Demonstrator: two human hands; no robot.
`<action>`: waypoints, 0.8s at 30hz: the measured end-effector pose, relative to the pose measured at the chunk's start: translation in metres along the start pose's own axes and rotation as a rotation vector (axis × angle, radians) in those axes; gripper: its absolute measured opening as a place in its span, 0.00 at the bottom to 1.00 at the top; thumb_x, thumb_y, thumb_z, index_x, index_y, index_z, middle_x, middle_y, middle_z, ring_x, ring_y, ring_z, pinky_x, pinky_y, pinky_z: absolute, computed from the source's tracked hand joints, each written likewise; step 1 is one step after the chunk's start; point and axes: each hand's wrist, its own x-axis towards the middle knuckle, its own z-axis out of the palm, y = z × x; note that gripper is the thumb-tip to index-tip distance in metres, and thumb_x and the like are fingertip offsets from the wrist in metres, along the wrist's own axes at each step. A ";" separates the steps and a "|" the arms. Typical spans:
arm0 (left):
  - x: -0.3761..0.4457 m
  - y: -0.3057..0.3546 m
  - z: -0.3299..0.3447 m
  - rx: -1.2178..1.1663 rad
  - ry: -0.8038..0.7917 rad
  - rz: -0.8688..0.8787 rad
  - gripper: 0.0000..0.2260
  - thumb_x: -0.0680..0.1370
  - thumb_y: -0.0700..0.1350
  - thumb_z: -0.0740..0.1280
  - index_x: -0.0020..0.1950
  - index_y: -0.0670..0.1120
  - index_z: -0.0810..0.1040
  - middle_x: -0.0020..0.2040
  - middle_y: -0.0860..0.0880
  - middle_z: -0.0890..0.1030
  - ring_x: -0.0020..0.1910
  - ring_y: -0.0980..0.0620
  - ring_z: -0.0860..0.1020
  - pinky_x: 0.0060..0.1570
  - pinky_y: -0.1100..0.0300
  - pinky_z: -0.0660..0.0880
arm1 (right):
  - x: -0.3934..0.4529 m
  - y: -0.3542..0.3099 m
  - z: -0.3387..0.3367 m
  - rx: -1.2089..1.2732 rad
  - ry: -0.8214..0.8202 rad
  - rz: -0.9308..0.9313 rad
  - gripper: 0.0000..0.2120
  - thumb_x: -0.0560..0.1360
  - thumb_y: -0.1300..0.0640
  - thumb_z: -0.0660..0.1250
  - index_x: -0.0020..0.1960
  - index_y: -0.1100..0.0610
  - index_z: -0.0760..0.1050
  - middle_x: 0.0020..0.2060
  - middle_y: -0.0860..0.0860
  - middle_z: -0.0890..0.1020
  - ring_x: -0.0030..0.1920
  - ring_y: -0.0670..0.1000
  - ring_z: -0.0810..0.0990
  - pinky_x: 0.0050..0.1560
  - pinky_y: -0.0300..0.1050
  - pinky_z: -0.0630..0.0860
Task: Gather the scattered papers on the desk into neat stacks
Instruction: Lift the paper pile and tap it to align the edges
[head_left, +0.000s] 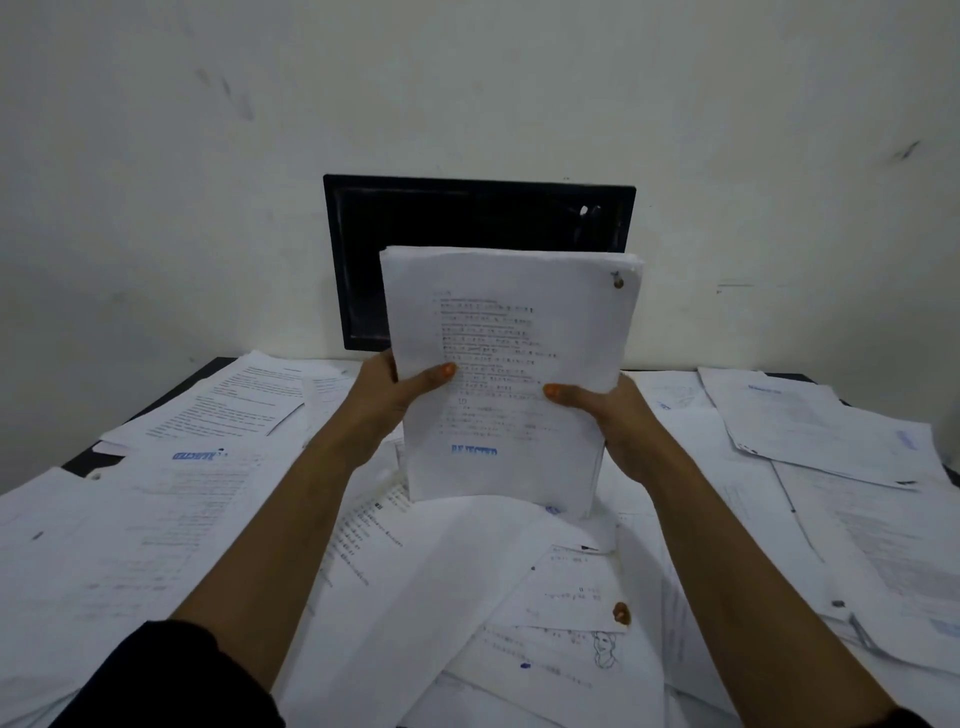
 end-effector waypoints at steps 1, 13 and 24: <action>-0.001 -0.006 0.000 0.015 -0.009 -0.019 0.24 0.69 0.52 0.75 0.63 0.50 0.77 0.57 0.52 0.83 0.54 0.50 0.82 0.56 0.47 0.79 | -0.002 0.004 0.000 0.009 -0.012 0.024 0.26 0.63 0.58 0.78 0.60 0.57 0.77 0.55 0.54 0.84 0.56 0.57 0.82 0.59 0.60 0.77; -0.009 -0.039 0.007 0.094 -0.028 -0.078 0.18 0.75 0.49 0.72 0.64 0.52 0.76 0.59 0.53 0.82 0.55 0.52 0.81 0.57 0.51 0.78 | -0.007 0.024 -0.001 -0.071 0.046 0.106 0.20 0.72 0.59 0.73 0.63 0.55 0.76 0.57 0.52 0.83 0.53 0.52 0.83 0.55 0.50 0.80; -0.005 -0.048 0.017 0.133 -0.102 -0.167 0.14 0.76 0.44 0.72 0.60 0.51 0.76 0.53 0.55 0.83 0.47 0.55 0.84 0.38 0.63 0.80 | -0.009 0.033 -0.026 -0.035 0.058 0.242 0.19 0.72 0.66 0.72 0.62 0.60 0.76 0.56 0.55 0.83 0.53 0.56 0.83 0.55 0.52 0.80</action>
